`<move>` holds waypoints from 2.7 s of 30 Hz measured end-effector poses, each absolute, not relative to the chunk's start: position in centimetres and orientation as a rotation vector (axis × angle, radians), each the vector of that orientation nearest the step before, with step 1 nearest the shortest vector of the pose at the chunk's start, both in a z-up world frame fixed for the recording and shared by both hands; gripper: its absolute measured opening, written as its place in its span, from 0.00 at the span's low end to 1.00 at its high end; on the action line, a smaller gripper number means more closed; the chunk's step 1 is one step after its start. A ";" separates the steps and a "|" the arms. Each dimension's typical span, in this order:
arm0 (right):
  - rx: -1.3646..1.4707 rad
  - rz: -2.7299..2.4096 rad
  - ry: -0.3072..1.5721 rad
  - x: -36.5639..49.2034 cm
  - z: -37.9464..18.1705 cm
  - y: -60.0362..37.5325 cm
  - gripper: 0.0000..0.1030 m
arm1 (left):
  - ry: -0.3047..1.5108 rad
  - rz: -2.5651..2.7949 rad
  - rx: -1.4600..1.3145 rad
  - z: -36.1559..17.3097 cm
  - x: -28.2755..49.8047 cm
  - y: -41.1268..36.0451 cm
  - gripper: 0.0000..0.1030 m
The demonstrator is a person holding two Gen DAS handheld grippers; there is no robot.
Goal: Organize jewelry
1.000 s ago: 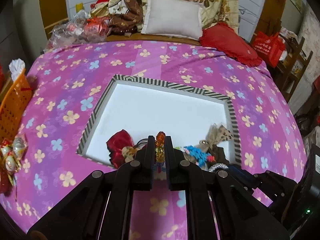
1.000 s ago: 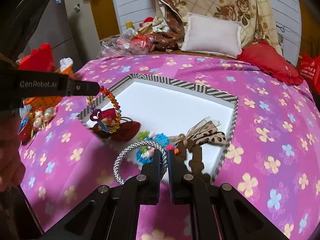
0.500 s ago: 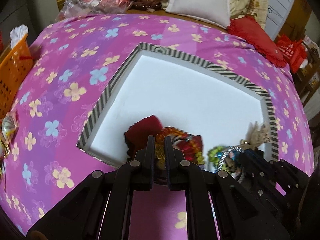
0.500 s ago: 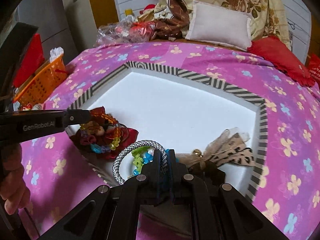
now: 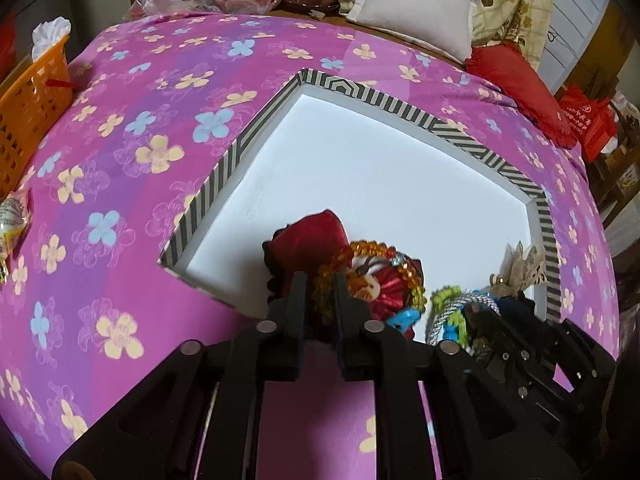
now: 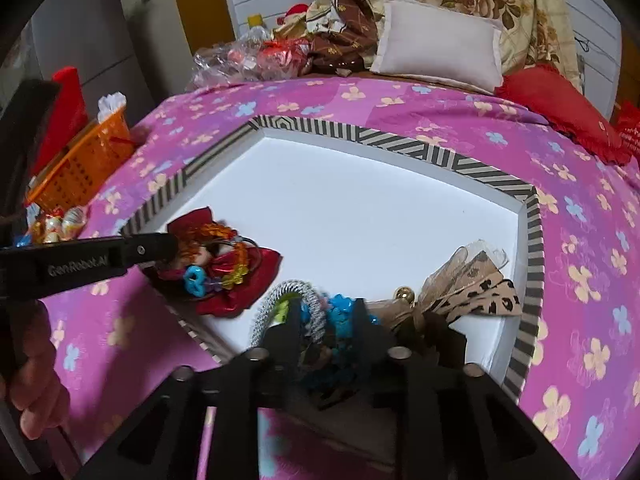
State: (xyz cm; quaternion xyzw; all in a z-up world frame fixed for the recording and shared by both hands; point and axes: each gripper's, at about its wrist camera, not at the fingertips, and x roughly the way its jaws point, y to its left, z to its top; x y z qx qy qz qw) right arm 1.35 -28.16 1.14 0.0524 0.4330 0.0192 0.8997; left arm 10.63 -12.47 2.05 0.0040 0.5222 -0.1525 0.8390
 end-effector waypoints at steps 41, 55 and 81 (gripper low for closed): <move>0.164 0.018 0.719 -13.9 7.9 -22.9 0.63 | 0.802 -0.199 0.082 8.9 -7.1 -7.1 0.44; 0.173 -0.013 0.713 -14.7 8.5 -23.7 0.67 | 0.768 -0.201 0.094 9.9 -8.1 -7.7 0.44; 0.183 -0.015 0.748 -13.7 7.4 -24.4 0.67 | 0.790 -0.218 0.117 9.2 -7.2 -9.0 0.44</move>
